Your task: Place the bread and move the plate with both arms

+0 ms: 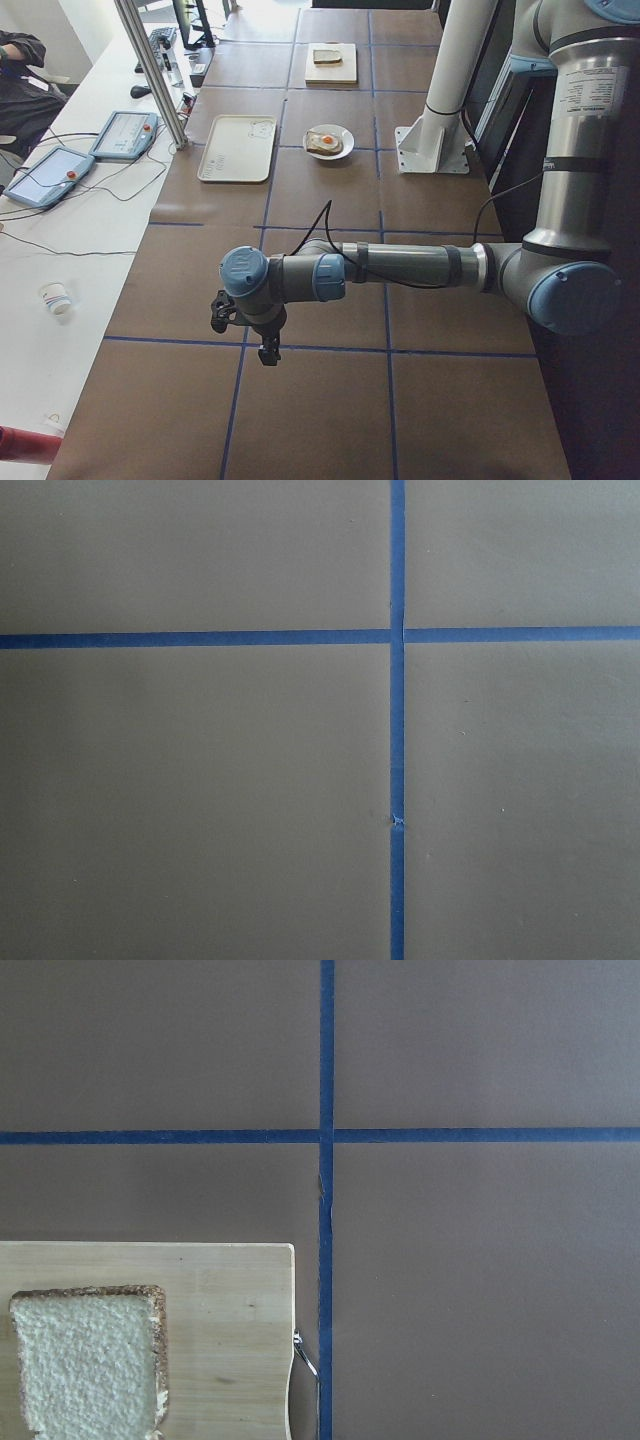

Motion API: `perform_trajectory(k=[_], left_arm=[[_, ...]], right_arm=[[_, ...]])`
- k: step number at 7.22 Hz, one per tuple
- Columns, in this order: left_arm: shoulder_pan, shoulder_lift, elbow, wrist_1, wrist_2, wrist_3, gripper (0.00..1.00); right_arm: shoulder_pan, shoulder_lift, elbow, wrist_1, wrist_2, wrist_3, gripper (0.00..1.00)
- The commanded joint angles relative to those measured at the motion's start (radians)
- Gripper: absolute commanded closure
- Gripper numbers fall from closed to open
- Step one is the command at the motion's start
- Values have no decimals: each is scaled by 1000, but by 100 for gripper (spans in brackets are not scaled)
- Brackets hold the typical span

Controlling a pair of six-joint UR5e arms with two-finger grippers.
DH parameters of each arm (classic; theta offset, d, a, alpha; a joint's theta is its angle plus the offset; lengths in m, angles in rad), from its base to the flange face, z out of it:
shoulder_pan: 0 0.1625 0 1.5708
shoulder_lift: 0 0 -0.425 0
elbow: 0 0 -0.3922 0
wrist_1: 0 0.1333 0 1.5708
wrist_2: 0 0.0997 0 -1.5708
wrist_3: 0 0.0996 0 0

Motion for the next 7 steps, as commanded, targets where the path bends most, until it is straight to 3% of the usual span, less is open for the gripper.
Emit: perform_trajectory(k=[1, 2, 5, 6, 7], left_arm=[[0, -1, -1, 0, 0, -2, 0], [1, -2, -2, 0, 0, -2, 0], [0, -1, -17, 2, -2, -3, 0], [0, 1, -19, 2, -2, -3, 0], [0, 4, -22, 2, -2, -3, 0]], right_arm=[[-1, 37, -7, 1, 0, -1, 0], [-1, 79, -7, 0, -6, -1, 0], [-7, 55, 15, 1, 2, 16, 0], [-36, 40, 45, 12, 0, 97, 0], [-82, -33, 51, 174, 0, 201, 0]])
